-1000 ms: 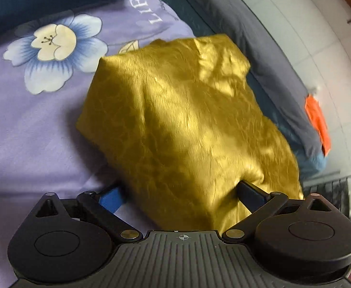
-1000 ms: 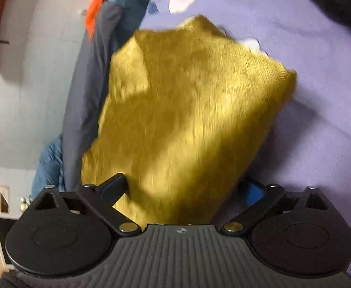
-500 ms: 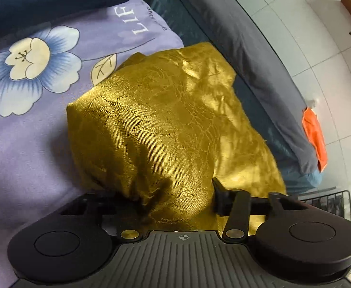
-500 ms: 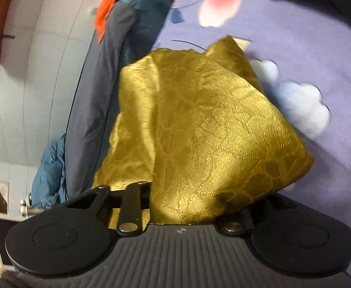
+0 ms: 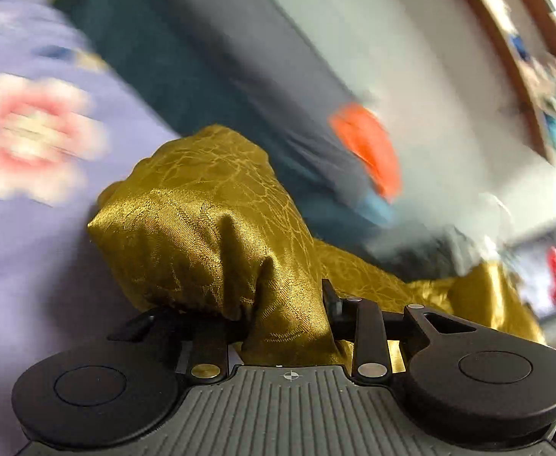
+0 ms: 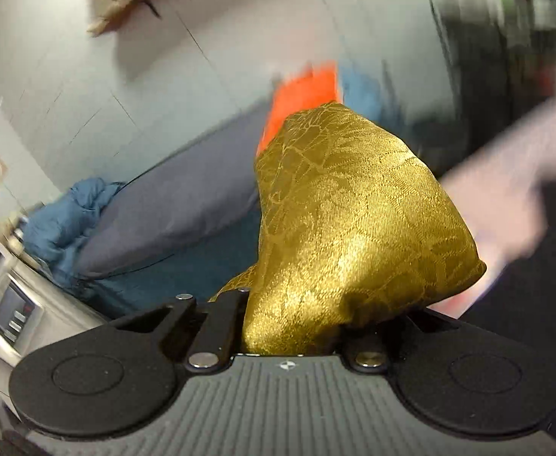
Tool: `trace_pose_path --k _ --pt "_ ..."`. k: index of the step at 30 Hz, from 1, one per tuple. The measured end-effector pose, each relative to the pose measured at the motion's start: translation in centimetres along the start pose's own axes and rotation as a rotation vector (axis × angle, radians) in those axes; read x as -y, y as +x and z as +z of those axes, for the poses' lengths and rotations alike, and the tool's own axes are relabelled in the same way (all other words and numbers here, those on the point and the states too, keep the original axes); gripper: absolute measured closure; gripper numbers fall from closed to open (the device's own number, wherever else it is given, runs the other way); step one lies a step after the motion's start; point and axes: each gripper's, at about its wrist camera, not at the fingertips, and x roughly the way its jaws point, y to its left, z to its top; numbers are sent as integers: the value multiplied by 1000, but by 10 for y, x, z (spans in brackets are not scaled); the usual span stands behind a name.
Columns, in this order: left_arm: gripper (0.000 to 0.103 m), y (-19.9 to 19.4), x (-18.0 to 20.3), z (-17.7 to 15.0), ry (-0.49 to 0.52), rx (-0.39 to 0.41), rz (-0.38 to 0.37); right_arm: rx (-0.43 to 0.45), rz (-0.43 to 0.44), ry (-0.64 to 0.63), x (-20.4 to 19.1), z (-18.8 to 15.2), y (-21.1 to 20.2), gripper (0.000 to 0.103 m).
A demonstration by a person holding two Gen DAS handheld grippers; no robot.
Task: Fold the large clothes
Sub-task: 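Grasp the folded jacket bundle with the left tool while the right tool grasps it, then carry the bundle with both tools onto the black quilted item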
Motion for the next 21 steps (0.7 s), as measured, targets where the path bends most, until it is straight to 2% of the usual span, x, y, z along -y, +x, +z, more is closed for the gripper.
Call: trace_pose_path --k 2,6,10,13,14,15,18,21 --pt "27 25 44 -22 54 -64 -81 60 -60 -50 26 20 -41 90" --pt "27 73 121 -83 154 -218 -210 194 -209 30 108 35 -127 90" --pt "26 108 164 -155 292 -354 -230 285 -324 221 207 14 -187 89" --pt "22 121 165 -195 336 -410 -188 307 -380 421 279 -23 -211 87" --pt "8 123 160 -204 327 -416 -173 298 -371 498 303 -37 -209 86" --pt "2 125 155 -209 316 -426 -156 294 -358 582 323 -52 -206 85" --pt "0 133 139 -212 296 -472 -135 301 -296 734 362 -87 -195 80" --pt "0 134 124 -206 268 -507 -138 336 -268 849 376 -109 -187 71"
